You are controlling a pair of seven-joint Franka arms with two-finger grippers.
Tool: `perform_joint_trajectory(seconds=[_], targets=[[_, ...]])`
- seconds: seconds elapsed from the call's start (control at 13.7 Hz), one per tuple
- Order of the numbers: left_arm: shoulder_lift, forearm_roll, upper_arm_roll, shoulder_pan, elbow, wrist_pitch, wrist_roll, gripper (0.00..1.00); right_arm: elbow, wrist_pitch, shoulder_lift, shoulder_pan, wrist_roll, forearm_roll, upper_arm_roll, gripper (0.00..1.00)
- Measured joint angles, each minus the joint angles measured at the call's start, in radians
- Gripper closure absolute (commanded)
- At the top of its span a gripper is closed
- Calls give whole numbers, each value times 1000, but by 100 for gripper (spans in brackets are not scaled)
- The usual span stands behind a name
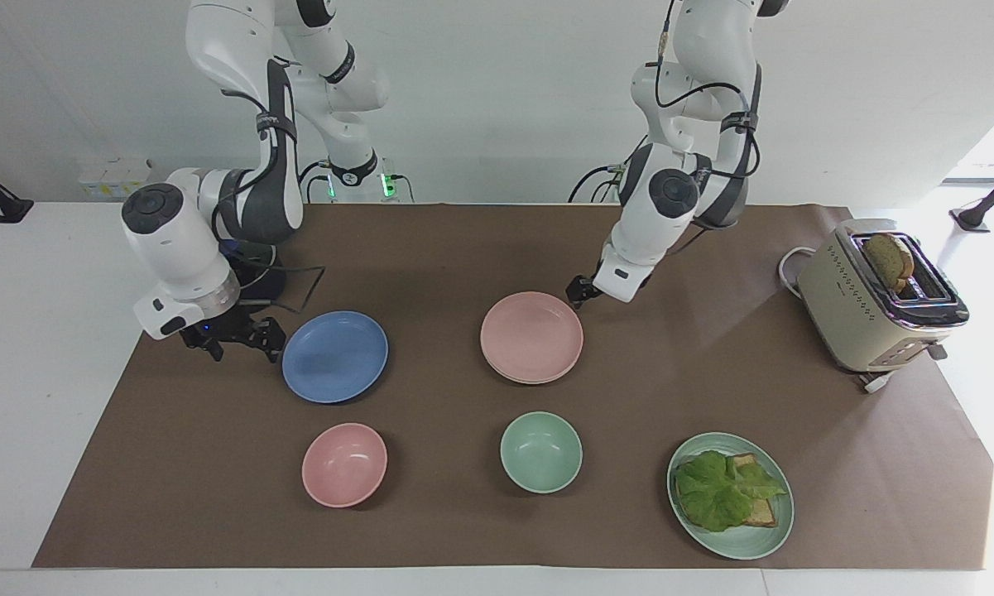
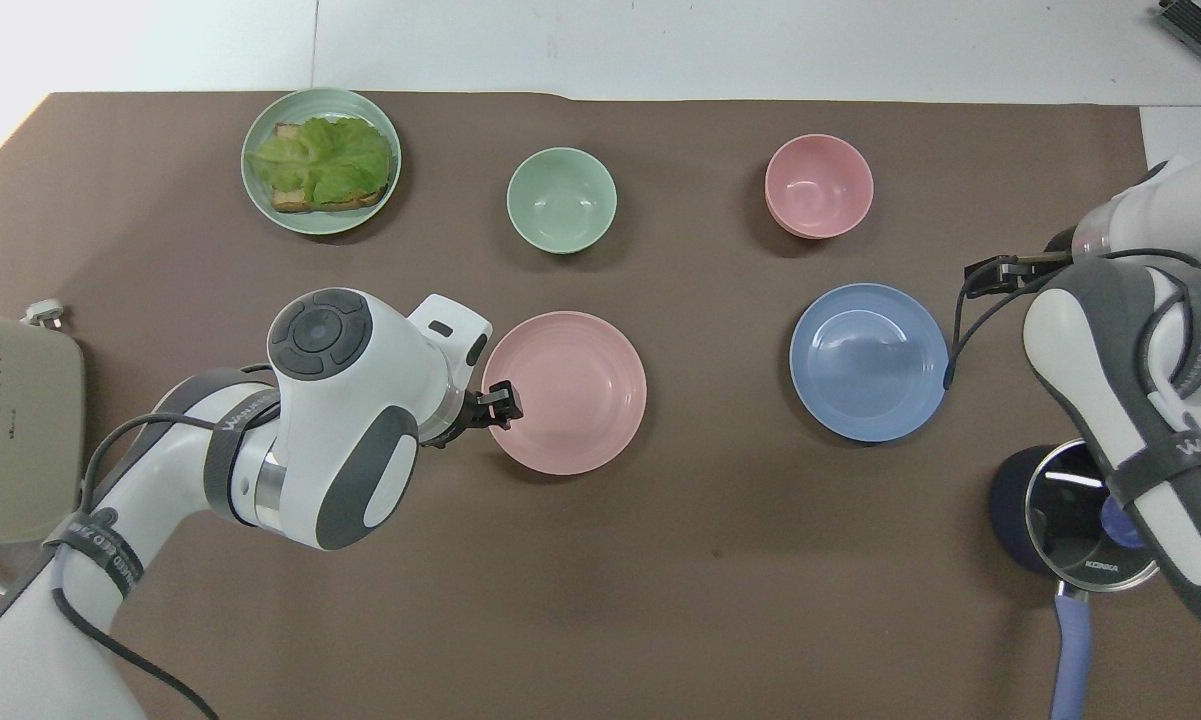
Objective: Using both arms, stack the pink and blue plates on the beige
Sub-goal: 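Retract the left gripper while the right gripper grasps the blue plate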
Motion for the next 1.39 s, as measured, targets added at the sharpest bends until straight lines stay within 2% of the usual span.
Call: perform_joint_trajectory(seconds=[0.29,0.37,0.44,0.51,0.73,1.02,1.17,1.24,1.39], targets=[[-18,90,13,164,55,-59,226,0,-66,16,2,1,-15,14,2,0],[-24,117,14,191,60,-70,267,0,-86,26,2,2,-47,34,3,5],[-36,139,15,216,66,-87,311,0,-107,42,2,2,-89,60,3,16],[-51,145,15,242,77,-111,362,0,-122,52,2,2,-117,79,3,23],[-117,147,17,290,143,-208,481,0,-144,56,2,2,-140,85,3,29],[-176,147,-13,285,296,-393,531,0,-184,97,4,2,-175,99,3,49],[-189,147,-31,285,324,-420,531,0,-189,99,9,2,-182,125,3,73],[-196,147,-37,284,328,-422,531,0,-190,99,12,2,-183,129,3,81],[-210,146,-39,281,329,-425,531,0,-191,99,15,2,-183,131,3,86]])
